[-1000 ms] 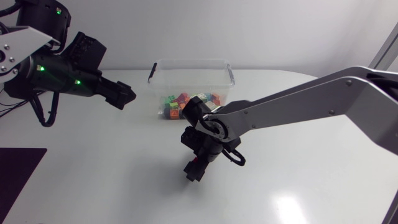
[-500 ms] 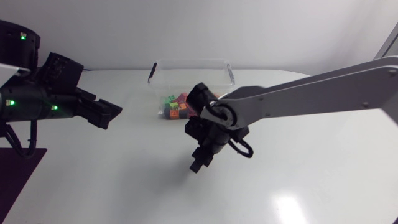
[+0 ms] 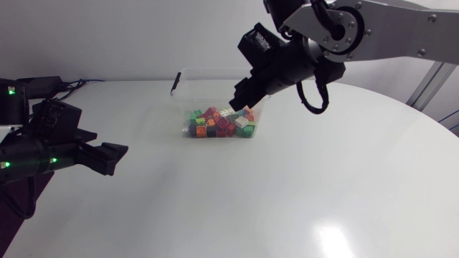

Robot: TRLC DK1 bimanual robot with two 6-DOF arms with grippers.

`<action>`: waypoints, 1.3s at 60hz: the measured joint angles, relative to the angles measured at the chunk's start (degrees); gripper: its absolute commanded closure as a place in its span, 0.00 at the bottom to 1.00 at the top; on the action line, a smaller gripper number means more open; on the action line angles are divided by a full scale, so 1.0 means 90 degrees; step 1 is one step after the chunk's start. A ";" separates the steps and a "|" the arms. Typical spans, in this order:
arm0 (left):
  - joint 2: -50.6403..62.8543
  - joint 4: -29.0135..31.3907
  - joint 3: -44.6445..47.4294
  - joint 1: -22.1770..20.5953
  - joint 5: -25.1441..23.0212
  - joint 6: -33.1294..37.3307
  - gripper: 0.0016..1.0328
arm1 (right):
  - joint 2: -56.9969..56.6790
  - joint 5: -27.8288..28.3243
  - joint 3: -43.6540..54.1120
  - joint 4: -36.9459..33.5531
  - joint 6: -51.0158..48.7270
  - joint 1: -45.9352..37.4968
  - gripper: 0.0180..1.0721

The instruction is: Place the duplo bricks in the container

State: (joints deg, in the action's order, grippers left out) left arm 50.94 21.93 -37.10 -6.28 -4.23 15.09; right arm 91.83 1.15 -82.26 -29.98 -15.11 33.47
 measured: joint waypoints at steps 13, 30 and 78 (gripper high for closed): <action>-0.0486 -0.0073 0.0214 0.0187 0.0000 0.0017 0.04 | 0.0236 -0.0046 -0.0430 0.0763 0.0051 -0.0199 0.71; -0.1175 -0.0165 0.0590 0.0194 0.0000 0.0017 0.04 | 0.1241 -0.0041 -0.0794 0.2108 0.0221 -0.0590 0.69; -0.2824 -0.0622 0.1426 0.0702 -0.0049 -0.0032 0.04 | -0.0580 -0.1404 0.1134 0.3373 0.0080 -0.1389 0.05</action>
State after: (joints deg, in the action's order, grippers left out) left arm 25.52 16.34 -24.27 0.03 -4.67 14.81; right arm 86.61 -11.49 -72.05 0.38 -14.39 20.97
